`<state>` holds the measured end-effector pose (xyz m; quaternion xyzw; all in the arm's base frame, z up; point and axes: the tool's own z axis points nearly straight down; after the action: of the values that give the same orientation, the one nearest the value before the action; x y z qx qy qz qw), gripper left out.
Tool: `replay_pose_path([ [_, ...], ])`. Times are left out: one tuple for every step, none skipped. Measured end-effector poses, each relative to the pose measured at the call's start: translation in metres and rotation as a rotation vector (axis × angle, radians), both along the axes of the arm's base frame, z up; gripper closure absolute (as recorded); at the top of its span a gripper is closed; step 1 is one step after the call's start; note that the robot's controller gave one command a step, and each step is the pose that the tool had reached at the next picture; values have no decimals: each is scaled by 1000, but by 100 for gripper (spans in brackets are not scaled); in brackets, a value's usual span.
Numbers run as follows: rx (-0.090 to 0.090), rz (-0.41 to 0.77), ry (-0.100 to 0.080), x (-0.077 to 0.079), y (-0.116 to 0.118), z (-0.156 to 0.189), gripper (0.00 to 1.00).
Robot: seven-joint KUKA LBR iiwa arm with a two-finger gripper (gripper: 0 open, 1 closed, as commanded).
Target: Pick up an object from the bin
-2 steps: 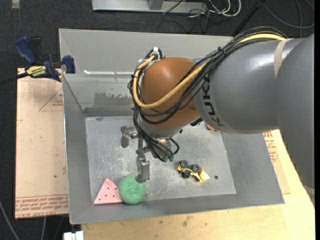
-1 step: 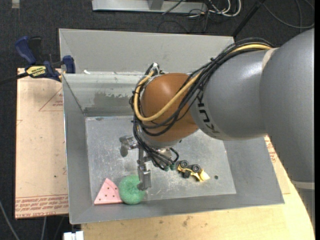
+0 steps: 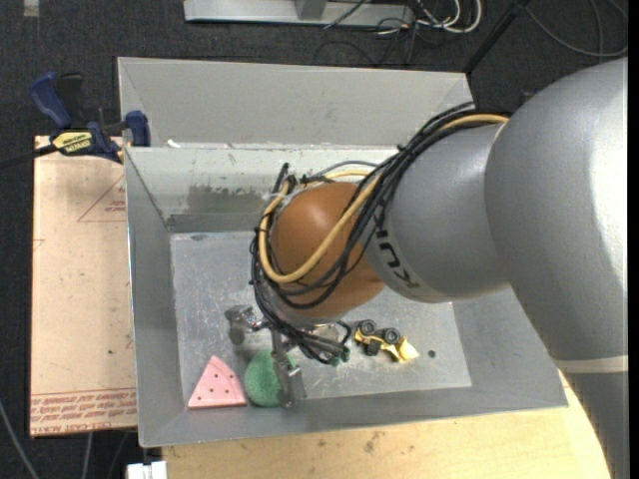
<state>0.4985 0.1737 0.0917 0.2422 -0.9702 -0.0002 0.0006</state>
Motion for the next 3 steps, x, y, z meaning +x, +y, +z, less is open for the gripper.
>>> replay_pose_path([
  [2,222,-1,12,-11,-21,100],
  [2,222,-1,12,-11,-21,100],
  [2,208,-3,3,10,89,100],
])
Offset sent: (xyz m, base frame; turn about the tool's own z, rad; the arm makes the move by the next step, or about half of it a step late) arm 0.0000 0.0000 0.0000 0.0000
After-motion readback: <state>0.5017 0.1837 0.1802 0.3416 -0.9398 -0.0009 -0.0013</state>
